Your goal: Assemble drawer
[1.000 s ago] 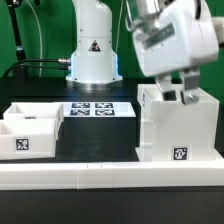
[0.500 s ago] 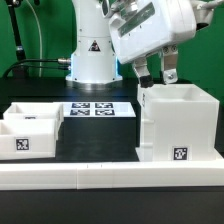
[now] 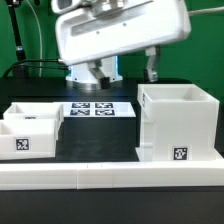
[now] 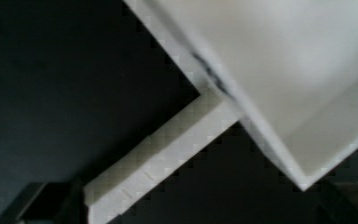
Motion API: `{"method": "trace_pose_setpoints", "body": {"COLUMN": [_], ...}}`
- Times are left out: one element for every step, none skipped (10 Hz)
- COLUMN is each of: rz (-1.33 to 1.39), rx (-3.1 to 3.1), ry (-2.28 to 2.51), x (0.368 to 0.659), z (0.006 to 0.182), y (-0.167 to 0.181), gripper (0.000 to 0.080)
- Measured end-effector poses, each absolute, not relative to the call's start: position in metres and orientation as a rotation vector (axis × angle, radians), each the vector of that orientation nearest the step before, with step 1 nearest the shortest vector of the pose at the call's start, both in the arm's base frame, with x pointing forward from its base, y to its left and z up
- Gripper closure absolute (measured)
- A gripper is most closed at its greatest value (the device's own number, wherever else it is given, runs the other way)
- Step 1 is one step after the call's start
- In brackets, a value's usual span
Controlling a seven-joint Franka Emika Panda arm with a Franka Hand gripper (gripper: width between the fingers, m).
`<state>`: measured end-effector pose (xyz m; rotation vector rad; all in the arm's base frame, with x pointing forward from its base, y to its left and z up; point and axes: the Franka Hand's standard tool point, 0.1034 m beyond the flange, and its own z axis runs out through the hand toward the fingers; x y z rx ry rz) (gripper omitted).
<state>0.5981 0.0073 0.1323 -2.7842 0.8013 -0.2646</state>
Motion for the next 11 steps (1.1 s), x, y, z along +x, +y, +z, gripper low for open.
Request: {"method": "trace_pose_setpoints", "body": {"rz": [-0.295, -0.300, -0.306, -0.316, -0.321, -0.309, -0.307, -0.308, -0.328, -0.349, -0.399], "rx": [-2.838, -2.861, -2.878, -2.904, -2.933, -3.013, -3.056, -3.071, -3.085, -3.103, -3.134], "ry": [0.668, 0.604, 0.544, 0.445, 0.336, 0.081, -0.008, 0.013, 0.037, 0.056, 0.030], "x": [0.593, 0.593, 0.593, 0.592, 0.591, 0.584, 0.575, 0.565, 0.558, 0.548, 0.539], "z": [0.129, 0.129, 0.129, 0.128, 0.127, 0.121, 0.114, 0.105, 0.098, 0.087, 0.075], "y": [-0.005, -0.004, -0.004, -0.005, -0.007, -0.015, -0.024, -0.033, -0.039, -0.044, -0.063], "gripper": [0.0150, 0.0150, 0.0150, 0.0150, 0.0150, 0.0150, 0.0150, 0.0150, 0.0150, 0.0150, 0.0150]}}
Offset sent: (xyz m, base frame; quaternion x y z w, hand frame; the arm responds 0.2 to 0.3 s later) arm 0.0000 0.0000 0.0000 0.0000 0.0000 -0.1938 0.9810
